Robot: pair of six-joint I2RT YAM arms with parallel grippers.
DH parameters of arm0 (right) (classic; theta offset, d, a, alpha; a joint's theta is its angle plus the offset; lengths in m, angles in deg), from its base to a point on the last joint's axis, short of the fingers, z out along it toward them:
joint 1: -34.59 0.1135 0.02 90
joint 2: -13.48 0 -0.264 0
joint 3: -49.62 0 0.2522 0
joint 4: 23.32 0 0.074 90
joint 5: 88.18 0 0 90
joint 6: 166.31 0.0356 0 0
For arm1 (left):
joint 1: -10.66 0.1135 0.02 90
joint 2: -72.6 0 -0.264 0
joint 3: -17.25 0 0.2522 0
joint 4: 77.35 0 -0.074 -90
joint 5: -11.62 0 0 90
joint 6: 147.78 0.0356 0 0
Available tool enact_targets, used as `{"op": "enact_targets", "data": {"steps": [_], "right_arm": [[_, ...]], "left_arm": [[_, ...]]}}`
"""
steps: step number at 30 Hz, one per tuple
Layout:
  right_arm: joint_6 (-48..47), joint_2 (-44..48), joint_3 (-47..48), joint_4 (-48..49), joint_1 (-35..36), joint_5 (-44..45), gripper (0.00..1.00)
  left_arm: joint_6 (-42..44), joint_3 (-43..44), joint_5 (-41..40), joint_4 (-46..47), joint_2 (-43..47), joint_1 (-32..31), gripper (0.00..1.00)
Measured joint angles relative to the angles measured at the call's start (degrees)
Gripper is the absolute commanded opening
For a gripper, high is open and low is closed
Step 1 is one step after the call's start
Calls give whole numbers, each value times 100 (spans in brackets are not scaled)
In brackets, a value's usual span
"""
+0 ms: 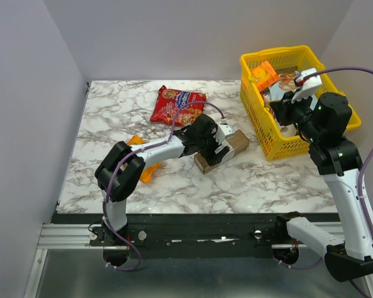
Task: Unpack the express box
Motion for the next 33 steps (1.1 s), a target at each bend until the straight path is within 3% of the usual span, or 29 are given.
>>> {"op": "enact_targets", "data": {"steps": [5, 11, 14, 18, 22, 25, 27, 33], "right_arm": [[24, -24, -44, -4, -35, -96, 0], [44, -96, -44, -4, -55, -232, 1], [52, -160, -44, -24, -55, -313, 0], [87, -223, -42, -142, -55, -435, 0], [116, -249, -42, -256, -55, -549, 1], [155, -273, -44, -297, -55, -654, 0], [192, -295, -44, -313, -55, -730, 0], [254, -385, -42, -332, -55, -901, 0]], "left_arm": [[229, 0, -87, -160, -50, 9, 76], [481, -17, 26, -229, -15, 68, 70], [929, -140, 522, -472, 122, 251, 67], [2057, -210, 1462, -1510, 369, 645, 68], [4116, 243, 2345, -3657, 286, 1093, 68], [5351, 780, 2736, -5025, -155, 1294, 72], [5845, 1036, 2870, -5460, -382, 1338, 99], [6153, 2275, 2986, -6426, -1399, 1377, 99]]}}
